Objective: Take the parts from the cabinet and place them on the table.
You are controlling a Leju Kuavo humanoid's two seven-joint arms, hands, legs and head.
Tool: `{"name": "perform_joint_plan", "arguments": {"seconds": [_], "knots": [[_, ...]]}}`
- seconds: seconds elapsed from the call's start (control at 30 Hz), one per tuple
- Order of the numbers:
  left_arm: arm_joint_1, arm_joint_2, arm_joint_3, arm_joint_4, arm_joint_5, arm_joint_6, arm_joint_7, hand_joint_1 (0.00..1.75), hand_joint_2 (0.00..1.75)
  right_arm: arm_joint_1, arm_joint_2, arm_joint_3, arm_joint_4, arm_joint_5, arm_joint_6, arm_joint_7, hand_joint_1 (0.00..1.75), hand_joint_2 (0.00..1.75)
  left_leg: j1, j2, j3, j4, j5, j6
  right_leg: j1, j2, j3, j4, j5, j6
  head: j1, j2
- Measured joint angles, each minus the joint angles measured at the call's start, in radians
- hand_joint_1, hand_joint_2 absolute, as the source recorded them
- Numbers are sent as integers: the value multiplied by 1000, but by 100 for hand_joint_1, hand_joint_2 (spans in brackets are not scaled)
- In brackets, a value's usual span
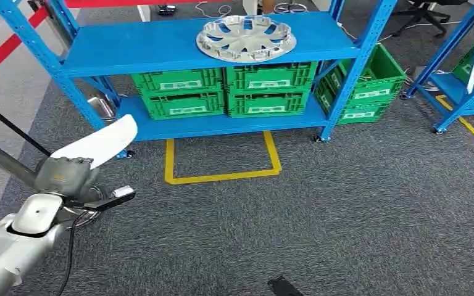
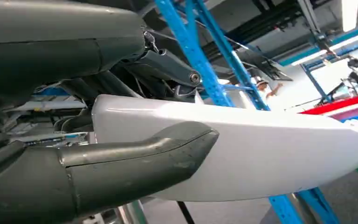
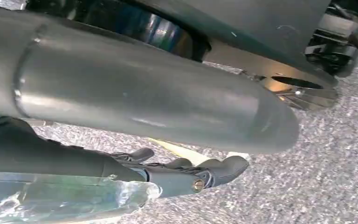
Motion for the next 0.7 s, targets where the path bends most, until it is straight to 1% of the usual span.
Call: {"name": "perform_joint_plan", "arguments": {"seconds": [0.03,0.07,0.1,0.13,0.17,0.2,0.23,0.27,0.3,0.33,0.37,0.4,0.43,0.47,0.5,0.53,0.57,0.63,0.67,0.7], "knots": [[-1,0,0,-5,0,1,0,175,175,-1,0,0,0,0,0,0,0,0,-7,-4,31,-67,-27,8,-3,-1,-6,0,10,7,5,0],[-1,0,0,-6,0,2,0,175,175,-2,0,1,0,0,0,0,0,0,-12,-3,16,-68,-25,15,-8,-1,-10,-4,22,16,3,0],[0,2,1,-6,0,0,-1,175,175,-2,0,2,0,1,0,0,0,0,-20,-3,8,-66,-19,24,-15,-2,-13,-11,33,25,2,0],[4,4,3,-6,0,-3,-1,175,175,1,3,4,0,1,0,0,0,0,-26,-3,2,-66,-11,35,-21,-2,-15,-16,43,34,4,0],[5,6,6,-8,0,-5,-2,175,175,5,5,5,0,2,0,1,0,0,-24,0,-2,-70,2,47,-26,-1,-23,-13,40,37,2,0],[5,8,13,-13,0,-6,-3,175,175,8,6,7,0,3,-1,3,0,0,-24,1,-12,-70,11,56,-25,-2,-45,19,-1,34,5,0],[6,13,20,-16,0,-5,-3,175,175,10,7,12,0,10,-6,3,0,0,-25,1,-23,-70,20,65,-20,-2,-71,92,-56,32,5,0],[8,19,26,-18,0,-4,-3,175,175,9,9,18,0,19,-15,5,0,0,-27,-1,-34,-70,29,69,-17,-1,-103,186,-105,33,5,0],[11,25,27,-18,0,-3,-3,175,175,8,9,24,0,28,-23,6,0,0,-31,-6,-47,-69,39,70,-15,-1,-132,277,-147,33,5,0],[16,33,30,-19,0,-1,-3,175,175,8,9,30,0,36,-33,9,0,0,-35,-10,-58,-67,48,70,-12,-1,-142,329,-169,30,5,0],[23,39,32,-21,0,-1,-3,175,175,8,9,39,0,45,-43,13,0,0,-38,-16,-68,-66,56,70,-8,-1,-125,326,-169,26,5,0],[30,47,35,-24,0,-1,-3,175,175,8,9,47,0,47,-50,15,0,0,-40,-23,-77,-66,64,70,-4,0,-80,274,-150,19,4,0],[34,51,38,-28,0,-1,-3,175,175,8,9,53,0,50,-53,15,0,0,-42,-32,-84,-65,70,68,1,5,-19,189,-122,12,5,0],[35,55,43,-32,0,-1,-3,175,175,7,9,56,0,50,-57,16,0,0,-42,-41,-90,-64,76,64,4,25,49,90,-97,5,5,0],[35,56,46,-38,0,-2,-3,175,175,4,9,59,0,49,-60,16,0,0,-40,-49,-97,-61,81,60,5,65,91,12,-112,-5,5,0],[33,63,48,-42,0,-2,-3,175,175,2,10,63,0,48,-60,16,0,0,-46,-52,-106,-54,86,56,4,55,99,7,-103,-1,2,0],[32,66,49,-45,0,-2,-3,175,175,2,13,66,0,47,-60,16,0,0,-43,-56,-111,-55,95,52,8,48,95,10,-99,-3,3,0],[36,79,49,-45,0,-2,-3,175,175,4,14,71,0,45,-60,18,0,0,-39,-74,-115,-60,107,41,13,30,93,12,-92,-14,3,0],[37,84,49,-45,0,-2,-3,175,175,4,16,71,0,46,-60,18,0,0,-38,-77,-120,-57,107,37,4,18,93,4,-83,-22,3,0],[37,85,49,-47,0,-2,-4,175,175,1,16,71,0,45,-61,18,0,0,-39,-45,-132,-37,83,30,4,7,91,2,-78,-28,3,0]]}}
